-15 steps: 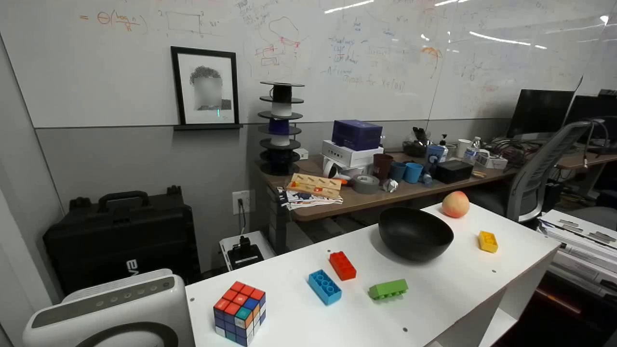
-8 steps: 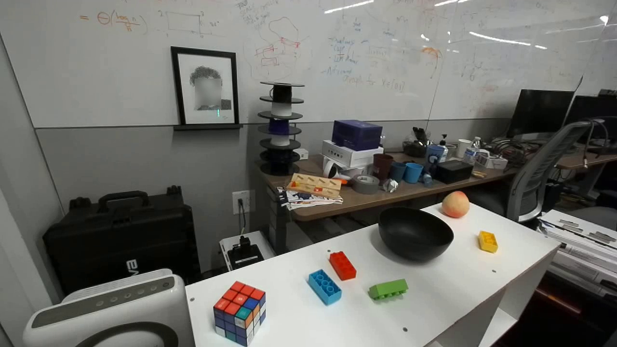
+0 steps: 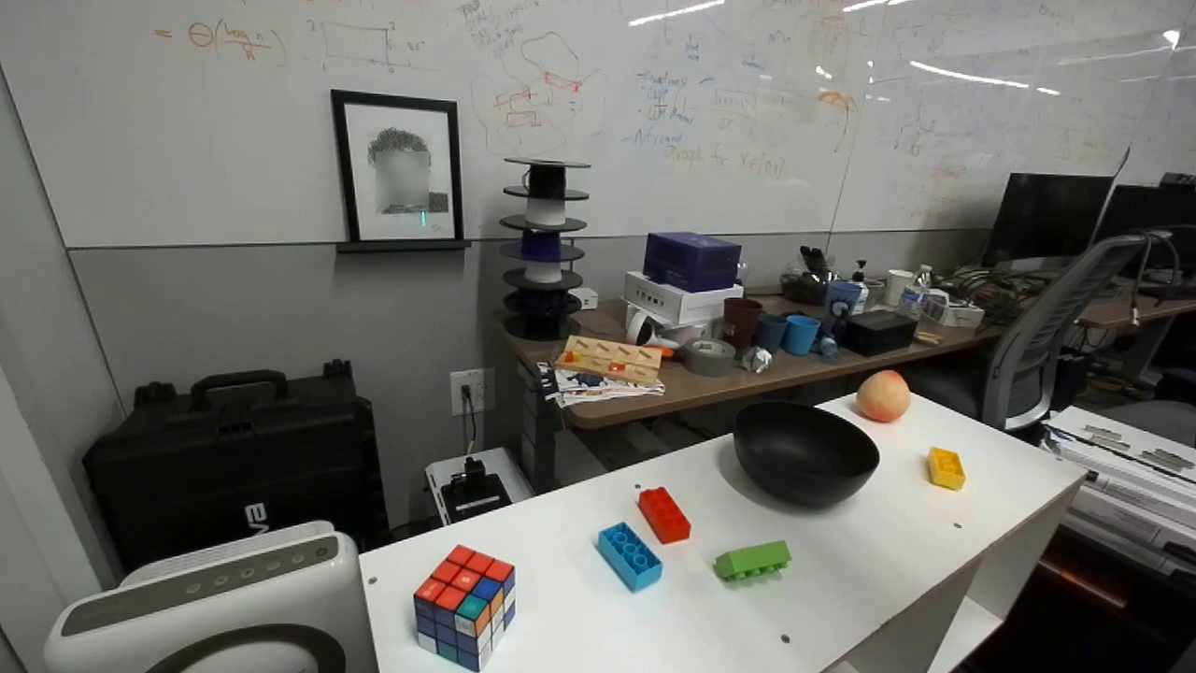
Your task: Put the toys into the bowl.
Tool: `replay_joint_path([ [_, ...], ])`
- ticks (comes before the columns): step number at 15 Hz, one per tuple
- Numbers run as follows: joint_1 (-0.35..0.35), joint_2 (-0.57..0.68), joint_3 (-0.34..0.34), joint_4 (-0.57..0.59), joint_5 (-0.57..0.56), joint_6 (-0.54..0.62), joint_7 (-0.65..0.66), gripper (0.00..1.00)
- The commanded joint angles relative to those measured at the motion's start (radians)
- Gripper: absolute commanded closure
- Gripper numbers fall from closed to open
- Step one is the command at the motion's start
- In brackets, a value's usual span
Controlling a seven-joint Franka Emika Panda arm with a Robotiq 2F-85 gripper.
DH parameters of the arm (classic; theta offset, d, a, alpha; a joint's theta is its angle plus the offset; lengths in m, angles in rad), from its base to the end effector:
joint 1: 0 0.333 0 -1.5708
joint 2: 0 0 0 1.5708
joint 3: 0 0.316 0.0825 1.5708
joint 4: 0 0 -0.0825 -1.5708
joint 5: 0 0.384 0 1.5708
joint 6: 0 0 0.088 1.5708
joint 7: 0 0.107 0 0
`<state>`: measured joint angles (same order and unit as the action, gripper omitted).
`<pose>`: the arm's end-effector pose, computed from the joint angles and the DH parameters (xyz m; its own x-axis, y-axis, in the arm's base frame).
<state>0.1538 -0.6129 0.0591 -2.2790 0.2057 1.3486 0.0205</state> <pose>0.3132 0.0978 0.5567 0.9274 0.2047 -0.3131 0.1596 -0.9735 -0.1636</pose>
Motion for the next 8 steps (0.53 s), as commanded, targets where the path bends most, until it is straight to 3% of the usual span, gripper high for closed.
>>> replay_joint_path([
  [1, -0.024, 0.0, 0.017, 0.002, 0.006, -0.004, -0.01, 0.0],
  [6, -0.021, 0.084, 0.017, 0.086, -0.059, -0.047, -0.054, 0.0],
  [8, -0.026, 0.139, 0.018, 0.12, -0.099, 0.008, -0.074, 0.0],
])
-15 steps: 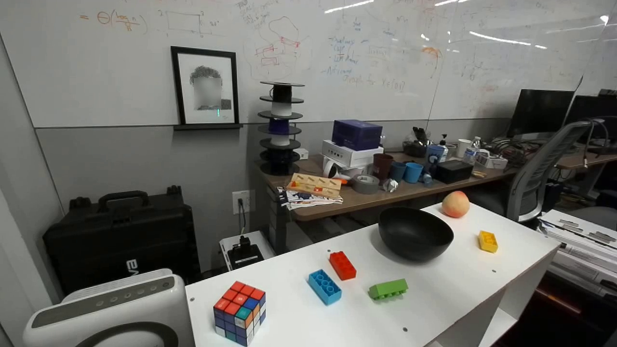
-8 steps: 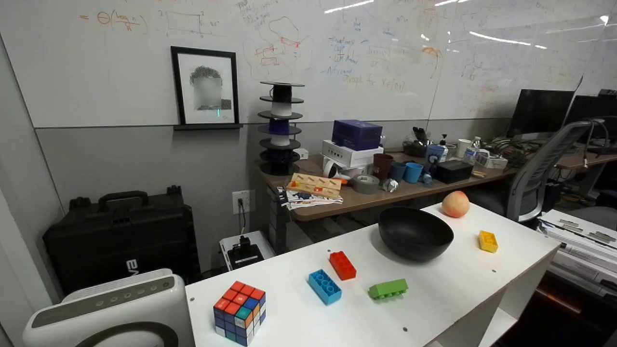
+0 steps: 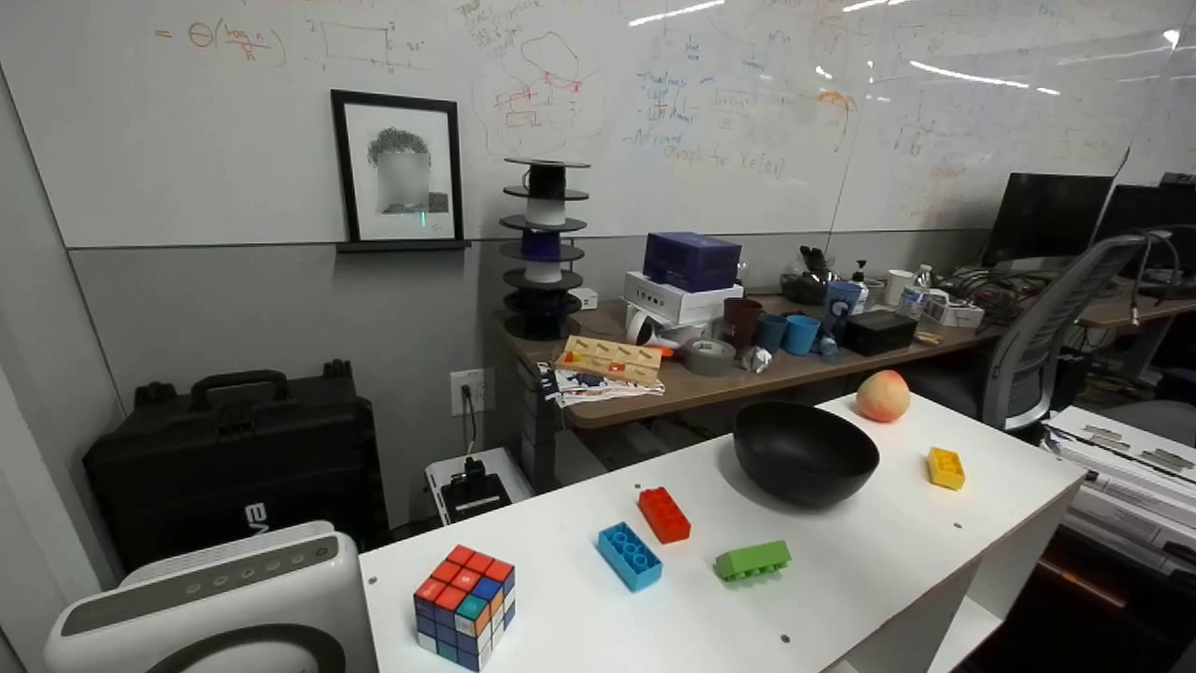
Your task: Put the toys into the bowl.
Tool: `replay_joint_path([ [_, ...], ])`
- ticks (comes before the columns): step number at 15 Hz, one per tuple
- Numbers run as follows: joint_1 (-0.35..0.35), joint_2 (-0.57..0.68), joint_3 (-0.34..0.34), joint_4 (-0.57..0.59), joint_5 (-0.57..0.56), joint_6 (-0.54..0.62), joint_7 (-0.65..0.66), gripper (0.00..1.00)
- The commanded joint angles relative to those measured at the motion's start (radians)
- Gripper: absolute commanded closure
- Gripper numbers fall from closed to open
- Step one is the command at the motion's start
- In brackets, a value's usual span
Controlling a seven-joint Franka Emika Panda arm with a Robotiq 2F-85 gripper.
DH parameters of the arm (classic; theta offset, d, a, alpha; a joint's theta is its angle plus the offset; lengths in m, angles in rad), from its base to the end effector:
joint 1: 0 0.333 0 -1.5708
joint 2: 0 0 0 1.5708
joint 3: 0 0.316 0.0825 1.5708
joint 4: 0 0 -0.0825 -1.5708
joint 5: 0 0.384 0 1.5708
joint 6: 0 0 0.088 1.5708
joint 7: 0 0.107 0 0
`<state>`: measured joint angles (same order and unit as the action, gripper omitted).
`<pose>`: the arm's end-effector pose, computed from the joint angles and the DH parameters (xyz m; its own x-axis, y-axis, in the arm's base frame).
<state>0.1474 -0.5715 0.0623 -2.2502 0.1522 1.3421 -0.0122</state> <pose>0.3253 0.0927 0.5544 0.9182 0.2221 -0.3280 0.1922 -0.9738 -0.1214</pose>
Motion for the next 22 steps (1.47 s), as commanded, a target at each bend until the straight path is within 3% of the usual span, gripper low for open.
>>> replay_joint_path([
  [1, -0.022, 0.126, 0.017, 0.1, -0.066, 0.062, -0.045, 0.0],
  [4, -0.023, 0.219, 0.021, 0.102, -0.114, 0.173, -0.041, 0.0],
  [9, -0.041, 0.414, 0.016, 0.029, -0.12, 0.502, 0.024, 0.0],
  [12, -0.045, 0.562, 0.014, 0.035, -0.103, 0.628, 0.058, 0.0],
  [17, -0.02, 0.8, 0.023, 0.122, -0.152, 0.832, 0.162, 0.0],
  [22, 0.038, 0.982, 0.013, 0.294, -0.229, 0.874, 0.267, 0.0],
])
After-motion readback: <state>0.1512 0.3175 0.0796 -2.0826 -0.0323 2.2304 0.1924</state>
